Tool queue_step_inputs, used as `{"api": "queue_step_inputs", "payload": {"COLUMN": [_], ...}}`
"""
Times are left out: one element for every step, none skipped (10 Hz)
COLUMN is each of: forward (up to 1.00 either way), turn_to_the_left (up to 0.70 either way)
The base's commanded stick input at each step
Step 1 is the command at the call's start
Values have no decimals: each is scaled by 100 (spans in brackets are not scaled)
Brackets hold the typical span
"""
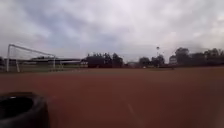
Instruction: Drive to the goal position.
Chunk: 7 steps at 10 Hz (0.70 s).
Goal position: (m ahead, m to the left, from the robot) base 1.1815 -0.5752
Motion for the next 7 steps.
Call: {"api": "queue_step_inputs", "payload": {"forward": [70,70,70,70,70,70,70], "turn_to_the_left": [0,0,0,0,0,0,0]}}
